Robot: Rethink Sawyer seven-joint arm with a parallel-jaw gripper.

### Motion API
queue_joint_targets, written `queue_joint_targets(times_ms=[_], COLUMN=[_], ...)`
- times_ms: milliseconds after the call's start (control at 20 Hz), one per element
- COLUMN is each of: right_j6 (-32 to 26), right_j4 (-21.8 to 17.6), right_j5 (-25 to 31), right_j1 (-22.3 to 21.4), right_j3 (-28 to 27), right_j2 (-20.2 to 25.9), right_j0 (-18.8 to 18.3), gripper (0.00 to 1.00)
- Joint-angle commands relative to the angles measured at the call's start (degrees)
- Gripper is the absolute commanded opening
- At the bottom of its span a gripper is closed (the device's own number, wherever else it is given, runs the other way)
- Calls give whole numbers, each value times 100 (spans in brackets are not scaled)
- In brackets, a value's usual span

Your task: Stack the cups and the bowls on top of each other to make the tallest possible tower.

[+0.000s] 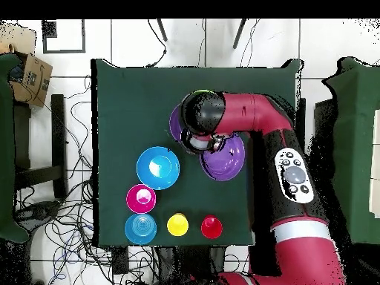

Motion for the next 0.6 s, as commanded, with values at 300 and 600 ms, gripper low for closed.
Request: queue_joint_targets(times_ms=[300, 600], right_j6=[-1185, -1481], right_j4=[-156, -770], right_j5=[2058, 3352], right_j1=[200, 841], right_j3=[-2004, -3999], right_j2=[646, 897], right_j0=[265, 636], gripper=[0, 0])
